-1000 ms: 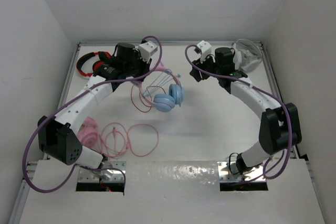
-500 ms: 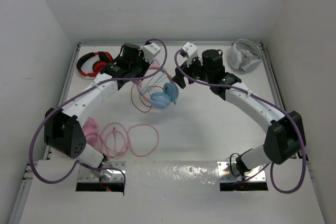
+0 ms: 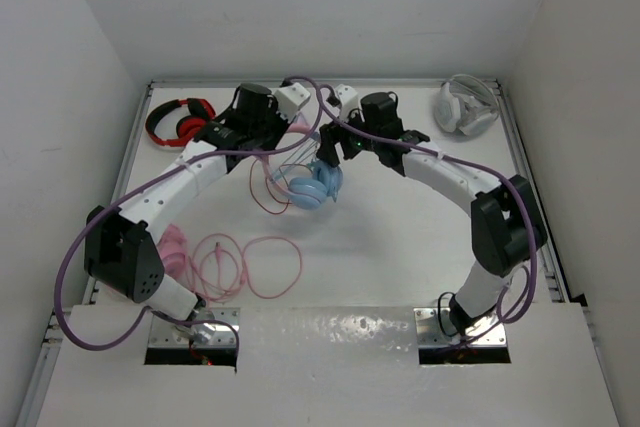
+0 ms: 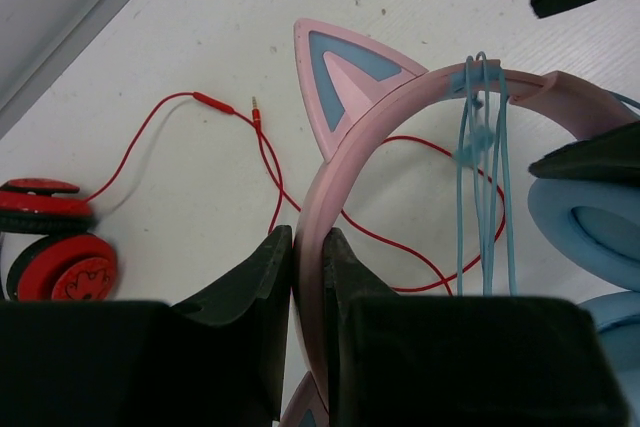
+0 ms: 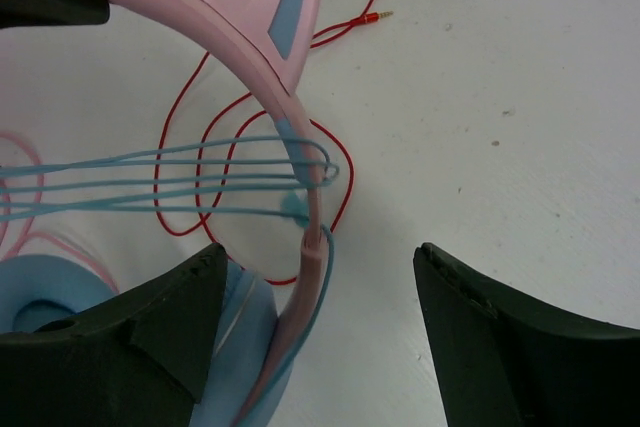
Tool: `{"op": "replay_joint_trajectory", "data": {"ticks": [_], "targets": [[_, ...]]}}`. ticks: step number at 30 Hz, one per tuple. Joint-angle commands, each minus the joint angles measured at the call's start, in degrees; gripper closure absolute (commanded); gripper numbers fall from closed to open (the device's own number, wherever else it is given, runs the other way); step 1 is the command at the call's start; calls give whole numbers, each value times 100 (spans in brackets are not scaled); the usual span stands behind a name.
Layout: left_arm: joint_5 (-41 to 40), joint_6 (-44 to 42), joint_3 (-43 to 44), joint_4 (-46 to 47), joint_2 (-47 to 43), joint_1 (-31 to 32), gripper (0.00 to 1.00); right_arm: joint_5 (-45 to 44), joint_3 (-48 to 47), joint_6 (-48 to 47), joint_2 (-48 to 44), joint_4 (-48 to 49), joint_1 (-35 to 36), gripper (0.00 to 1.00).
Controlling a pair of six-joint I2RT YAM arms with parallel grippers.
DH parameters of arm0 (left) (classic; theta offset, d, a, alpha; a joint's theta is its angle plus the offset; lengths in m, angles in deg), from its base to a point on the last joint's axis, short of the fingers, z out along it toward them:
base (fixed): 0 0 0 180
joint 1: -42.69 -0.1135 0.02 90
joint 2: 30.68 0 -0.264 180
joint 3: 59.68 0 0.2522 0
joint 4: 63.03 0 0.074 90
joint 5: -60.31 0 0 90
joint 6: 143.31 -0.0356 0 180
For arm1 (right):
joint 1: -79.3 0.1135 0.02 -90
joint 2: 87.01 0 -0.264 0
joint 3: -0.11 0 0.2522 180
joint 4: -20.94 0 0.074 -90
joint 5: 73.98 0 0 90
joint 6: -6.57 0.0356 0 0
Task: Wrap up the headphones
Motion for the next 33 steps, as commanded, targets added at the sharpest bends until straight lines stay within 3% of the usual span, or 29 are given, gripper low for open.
{"op": "replay_joint_trajectory", "data": {"ticks": [1, 4, 12, 21, 23, 24, 27, 29, 31, 33], "targets": [[120, 196, 401, 544, -107, 98, 100, 99, -267, 223, 161, 382, 74, 27], [190, 240, 507, 517, -90, 107, 100, 54, -249, 399, 284, 461, 74, 32], [471, 354, 533, 430, -168, 98, 100, -139, -346, 829, 547, 383, 74, 100], [524, 328, 498, 438, -143, 98, 100, -359, -83, 996, 416, 680, 74, 100], [471, 319, 489, 421, -116, 107, 91, -350, 14, 1032, 267, 830, 65, 100], [463, 319, 489, 412, -90, 107, 78, -341, 67, 1041, 232, 848, 65, 100], [541, 380, 489, 333, -81, 107, 57, -263, 137, 1067, 82, 857, -14, 100], [647, 424, 594, 245, -89, 90, 50, -201, 207, 1137, -32, 883, -137, 100], [665, 512, 770, 87, -151, 98, 36, -209, 339, 1146, -129, 875, -225, 100], [656, 583, 963, -80, -230, 90, 17, -244, 523, 1164, -296, 848, -365, 100]]}}
